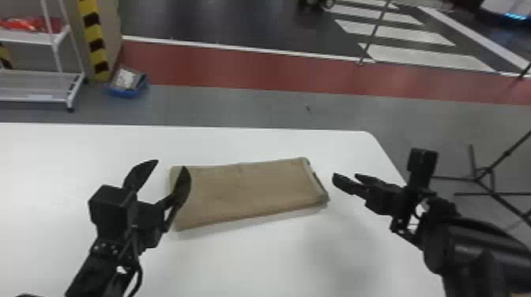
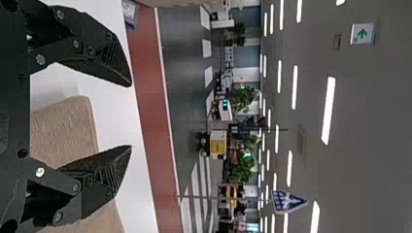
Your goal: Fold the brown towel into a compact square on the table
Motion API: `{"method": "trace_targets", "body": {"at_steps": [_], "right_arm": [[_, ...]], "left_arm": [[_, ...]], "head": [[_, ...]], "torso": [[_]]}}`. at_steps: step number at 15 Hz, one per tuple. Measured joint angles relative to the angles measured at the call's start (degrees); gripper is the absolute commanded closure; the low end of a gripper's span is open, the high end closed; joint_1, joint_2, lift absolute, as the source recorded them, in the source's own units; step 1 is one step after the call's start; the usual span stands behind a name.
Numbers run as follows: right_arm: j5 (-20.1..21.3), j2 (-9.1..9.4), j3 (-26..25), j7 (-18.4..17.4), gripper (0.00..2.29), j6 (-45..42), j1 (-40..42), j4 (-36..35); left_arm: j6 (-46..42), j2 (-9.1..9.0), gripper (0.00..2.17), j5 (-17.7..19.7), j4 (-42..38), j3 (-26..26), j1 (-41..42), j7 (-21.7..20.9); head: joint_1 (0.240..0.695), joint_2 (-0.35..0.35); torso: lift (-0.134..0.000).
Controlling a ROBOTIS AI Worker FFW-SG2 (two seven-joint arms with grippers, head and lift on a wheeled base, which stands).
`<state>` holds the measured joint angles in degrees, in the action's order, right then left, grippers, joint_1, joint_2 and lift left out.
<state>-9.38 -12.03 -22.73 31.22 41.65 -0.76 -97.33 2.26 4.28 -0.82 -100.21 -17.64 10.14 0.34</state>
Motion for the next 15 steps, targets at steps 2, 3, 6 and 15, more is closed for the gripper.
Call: {"method": "trace_targets", "body": {"at_steps": [2,3,6,15], "right_arm": [[-5.2,-0.34,-2.7,1.0,0.08,0.3,-2.0,6.1],[-6.6,-0.47,-3.1,1.1,0.08,0.3,-2.6,8.1],[-7.5,-0.53,-2.9,1.1,0.08,0.0,-3.5,10.6],[-3.5,-0.32,2.7,0.0,0.08,3.1,-9.5,10.9]], "left_arm": [[1.6,-0.09,1.97,1.6,1.1,-0.9,-1.4,-1.6],[2.9,-0.13,1.97,2.5,1.7,-1.2,-2.0,-2.6],[7.1,-0.25,1.97,3.9,4.0,-1.6,-3.8,-5.9],[16.4,-0.31,1.97,4.2,8.0,-1.5,-7.4,-6.6]], "head": [[0.695,-0.343],[0.695,-0.35],[0.695,-0.35],[0.695,-0.321]], "torso": [[-0.11],[-0.11],[-0.11],[-0.11]]}}
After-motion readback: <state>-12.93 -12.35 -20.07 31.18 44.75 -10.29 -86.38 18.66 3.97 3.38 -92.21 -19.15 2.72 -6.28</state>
